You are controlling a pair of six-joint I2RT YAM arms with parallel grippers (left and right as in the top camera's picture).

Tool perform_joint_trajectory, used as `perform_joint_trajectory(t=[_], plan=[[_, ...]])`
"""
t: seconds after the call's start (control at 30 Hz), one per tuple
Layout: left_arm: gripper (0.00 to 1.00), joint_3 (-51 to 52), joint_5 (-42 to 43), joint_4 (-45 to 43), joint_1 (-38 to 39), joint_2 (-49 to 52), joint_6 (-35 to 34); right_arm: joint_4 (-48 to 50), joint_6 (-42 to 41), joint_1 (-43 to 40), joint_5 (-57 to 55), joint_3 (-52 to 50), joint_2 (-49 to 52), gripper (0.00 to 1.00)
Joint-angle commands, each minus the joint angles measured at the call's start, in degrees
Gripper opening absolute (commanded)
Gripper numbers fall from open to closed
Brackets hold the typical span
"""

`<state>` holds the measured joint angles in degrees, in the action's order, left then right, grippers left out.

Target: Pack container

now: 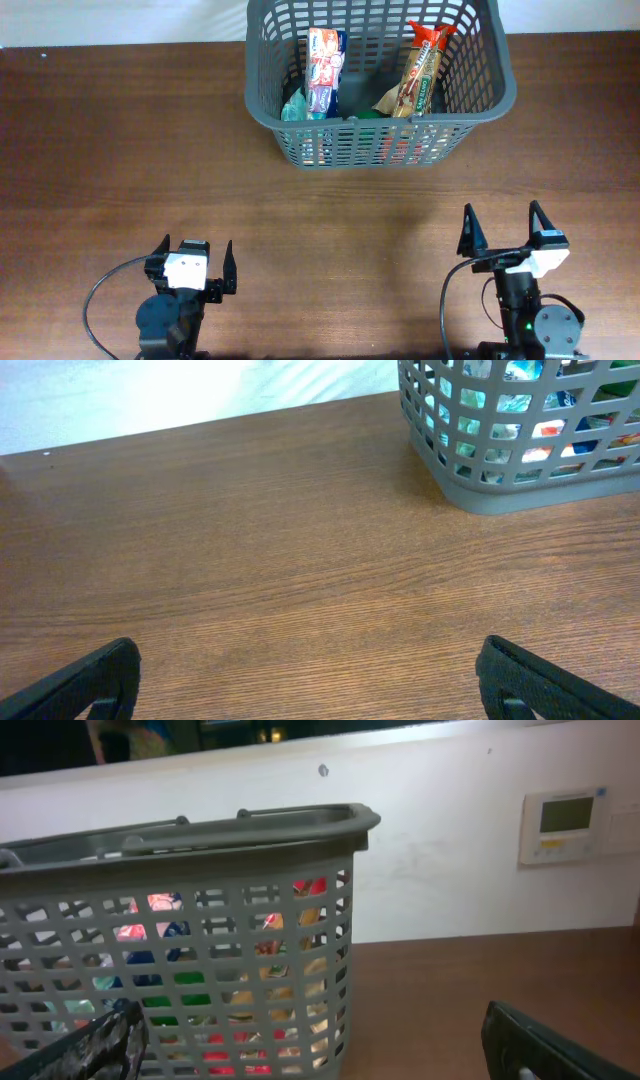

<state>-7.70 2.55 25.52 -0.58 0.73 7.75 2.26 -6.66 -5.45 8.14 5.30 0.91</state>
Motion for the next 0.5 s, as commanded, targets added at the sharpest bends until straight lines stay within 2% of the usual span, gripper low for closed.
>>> perform_joint_trajectory(t=[0.0, 0.47], plan=[[0.99, 0.3, -0.4, 0.0, -0.3, -0.4, 0.9, 2.6, 0.4, 0.6, 1.4, -2.4, -0.7, 0.99], [0.99, 0.3, -0.4, 0.0, -0.3, -0.4, 0.9, 1.0, 0.5, 1.9, 1.8, -5.0, -0.7, 0.99]])
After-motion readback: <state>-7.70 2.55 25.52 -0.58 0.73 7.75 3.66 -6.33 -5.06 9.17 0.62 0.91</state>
